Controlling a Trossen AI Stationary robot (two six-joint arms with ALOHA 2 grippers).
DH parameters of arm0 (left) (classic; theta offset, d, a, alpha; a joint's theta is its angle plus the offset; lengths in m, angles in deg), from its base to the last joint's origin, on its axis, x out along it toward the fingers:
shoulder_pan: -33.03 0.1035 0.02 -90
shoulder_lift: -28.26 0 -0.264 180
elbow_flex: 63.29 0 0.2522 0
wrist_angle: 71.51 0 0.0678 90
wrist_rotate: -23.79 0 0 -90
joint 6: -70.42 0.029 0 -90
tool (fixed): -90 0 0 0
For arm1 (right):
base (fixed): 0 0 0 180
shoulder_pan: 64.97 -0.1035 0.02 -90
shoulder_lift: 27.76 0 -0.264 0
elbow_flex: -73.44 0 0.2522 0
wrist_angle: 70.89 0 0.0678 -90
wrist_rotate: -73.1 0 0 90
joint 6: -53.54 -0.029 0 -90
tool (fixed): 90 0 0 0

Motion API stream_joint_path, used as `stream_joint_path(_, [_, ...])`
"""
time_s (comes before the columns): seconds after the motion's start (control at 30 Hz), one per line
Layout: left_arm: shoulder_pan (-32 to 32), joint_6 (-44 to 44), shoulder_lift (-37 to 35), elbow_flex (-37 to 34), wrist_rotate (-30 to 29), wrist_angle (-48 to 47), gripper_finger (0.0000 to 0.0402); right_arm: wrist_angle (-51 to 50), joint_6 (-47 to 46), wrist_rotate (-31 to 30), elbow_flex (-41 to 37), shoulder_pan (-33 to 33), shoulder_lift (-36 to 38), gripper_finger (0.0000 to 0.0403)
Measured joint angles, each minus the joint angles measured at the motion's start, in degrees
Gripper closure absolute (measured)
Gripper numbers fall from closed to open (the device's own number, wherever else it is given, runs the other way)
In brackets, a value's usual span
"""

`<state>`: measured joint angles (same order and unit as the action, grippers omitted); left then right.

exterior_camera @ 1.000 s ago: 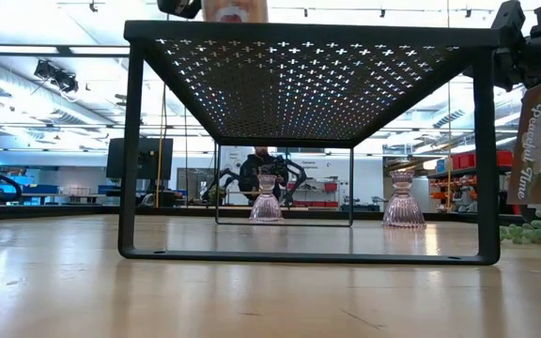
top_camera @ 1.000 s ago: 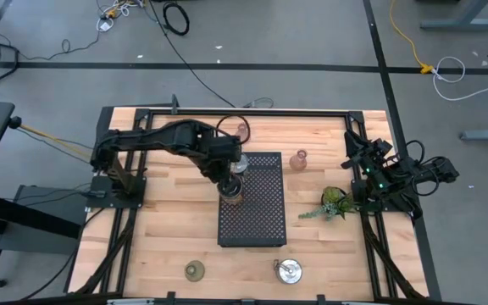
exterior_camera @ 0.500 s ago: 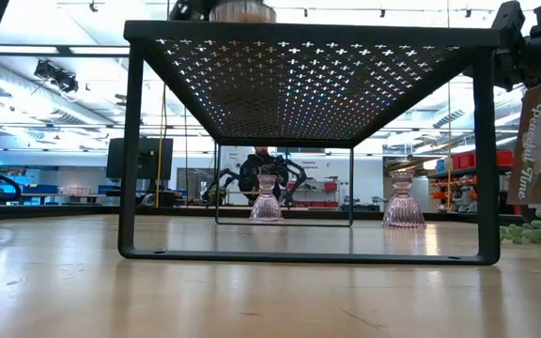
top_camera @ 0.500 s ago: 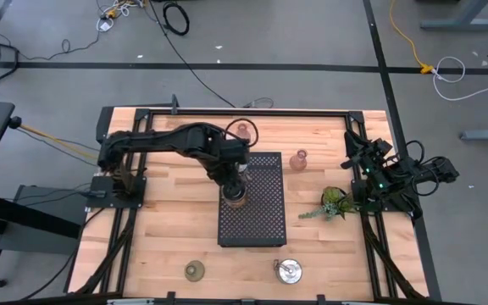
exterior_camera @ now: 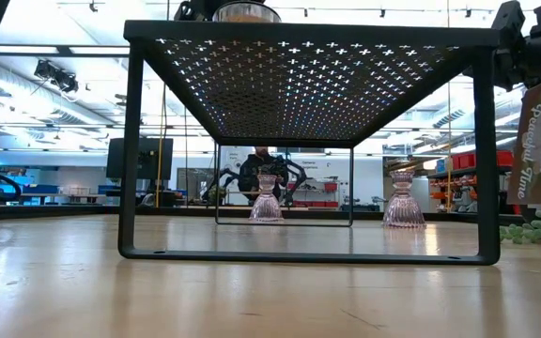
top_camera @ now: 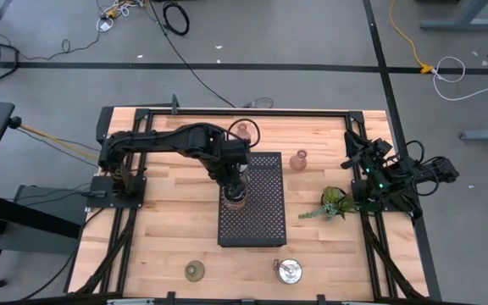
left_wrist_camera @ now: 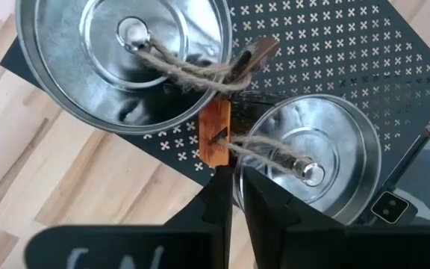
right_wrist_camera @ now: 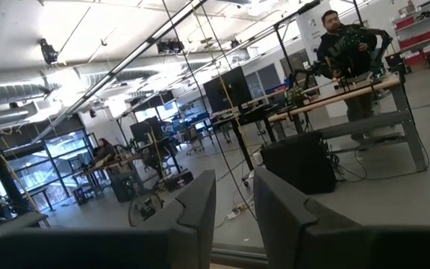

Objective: Pick & Place candle stick holders
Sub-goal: Put the orange scented candle on the shelf, then put the left pink glass candle holder on the shelf

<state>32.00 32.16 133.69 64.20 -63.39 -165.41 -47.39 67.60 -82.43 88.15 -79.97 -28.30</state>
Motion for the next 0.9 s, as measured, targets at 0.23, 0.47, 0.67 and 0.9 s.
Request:
stream_joint_path(0.23, [0.6, 0.0, -0.5, 0.9, 0.1, -0.6, 0.0365, 0.0, 0.0, 0.0, 0.0, 0.0, 0.0, 0.0309])
stream_joint_path(0.47, [0.6, 3.6, -0.7, 11.0, -4.6, -2.2, 0.0365, 0.0, 0.0, 0.3, 0.0, 0.0, 0.0, 0.0309])
stream_joint_path(0.67, [4.6, 9.2, -0.8, 19.7, -20.6, -7.2, 0.0365, 0.6, -2.5, 7.2, 0.0, 0.0, 0.0, 0.0309])
stream_joint_path(0.9, [21.5, 17.4, 0.3, 19.1, -12.9, -4.5, 0.0365, 0.9, -13.8, 19.2, 0.0, 0.0, 0.0, 0.0309])
